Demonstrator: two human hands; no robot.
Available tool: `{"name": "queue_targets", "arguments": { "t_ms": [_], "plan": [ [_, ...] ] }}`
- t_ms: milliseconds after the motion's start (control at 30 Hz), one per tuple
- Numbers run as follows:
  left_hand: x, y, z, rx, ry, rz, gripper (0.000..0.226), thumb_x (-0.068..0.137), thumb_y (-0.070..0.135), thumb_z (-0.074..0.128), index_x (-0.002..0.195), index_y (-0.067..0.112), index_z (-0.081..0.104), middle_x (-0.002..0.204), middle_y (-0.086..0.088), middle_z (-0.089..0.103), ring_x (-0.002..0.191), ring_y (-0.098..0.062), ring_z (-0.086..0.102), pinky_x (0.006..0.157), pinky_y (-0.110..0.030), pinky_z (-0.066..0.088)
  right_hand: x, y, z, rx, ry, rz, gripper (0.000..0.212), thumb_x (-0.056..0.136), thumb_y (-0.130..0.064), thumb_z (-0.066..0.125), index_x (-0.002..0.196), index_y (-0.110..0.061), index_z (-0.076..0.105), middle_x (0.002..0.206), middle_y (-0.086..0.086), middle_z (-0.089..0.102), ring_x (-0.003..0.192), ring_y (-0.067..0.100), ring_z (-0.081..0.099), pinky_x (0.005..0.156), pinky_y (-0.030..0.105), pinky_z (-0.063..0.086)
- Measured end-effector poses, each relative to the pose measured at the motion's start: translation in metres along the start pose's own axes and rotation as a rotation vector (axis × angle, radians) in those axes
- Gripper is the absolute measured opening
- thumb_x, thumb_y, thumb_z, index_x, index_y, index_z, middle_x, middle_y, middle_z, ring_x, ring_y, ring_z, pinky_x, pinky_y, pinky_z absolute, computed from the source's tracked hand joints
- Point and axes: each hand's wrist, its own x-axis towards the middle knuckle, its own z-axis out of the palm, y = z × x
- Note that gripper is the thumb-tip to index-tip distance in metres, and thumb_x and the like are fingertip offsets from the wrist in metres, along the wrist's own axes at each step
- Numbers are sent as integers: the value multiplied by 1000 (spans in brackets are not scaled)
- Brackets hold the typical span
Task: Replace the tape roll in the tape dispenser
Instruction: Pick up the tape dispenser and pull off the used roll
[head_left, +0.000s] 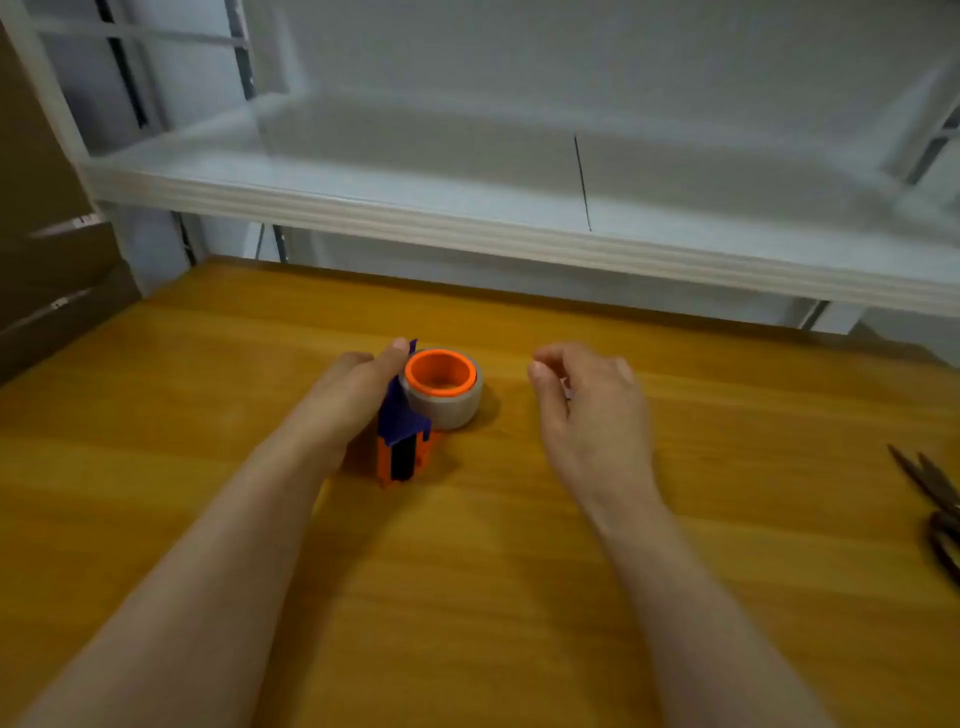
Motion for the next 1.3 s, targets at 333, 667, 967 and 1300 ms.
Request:
{"name": "queue_targets", "arguments": {
  "t_ms": [333,667,967,1300],
  "plan": [
    [-5,-2,8,35,-30,22,30,105,42,43,102,18,61,101,-5,66,86,-19,61,74,-35,44,-6,-17,10,-45,-177,4,29,102,-28,51,130,-26,59,119,-1,70,114,19,56,86,31,44],
    [7,-12,8,107,1,-25,57,80,68,37,102,27,69,112,-6,71,112,-35,60,102,-56,46,-14,-35,38,-7,-472,-7,60,103,-20,49,155,-37,24,139,4,57,125,25,50,102,38,47],
    [-6,-1,7,39,-40,-14,39,99,51,44,113,22,66,114,-8,69,105,-30,65,99,-51,50,-13,-32,40,89,-442,45,39,98,-30,59,135,-33,45,112,0,68,105,21,60,79,29,43],
    [-11,5,3,-485,-184,-85,60,82,9,75,137,10,50,123,-16,69,105,-29,68,75,-35,54,-12,-24,41,178,-276,23,20,96,-25,63,113,-28,53,93,-5,67,86,15,62,66,26,49]
  ]
}}
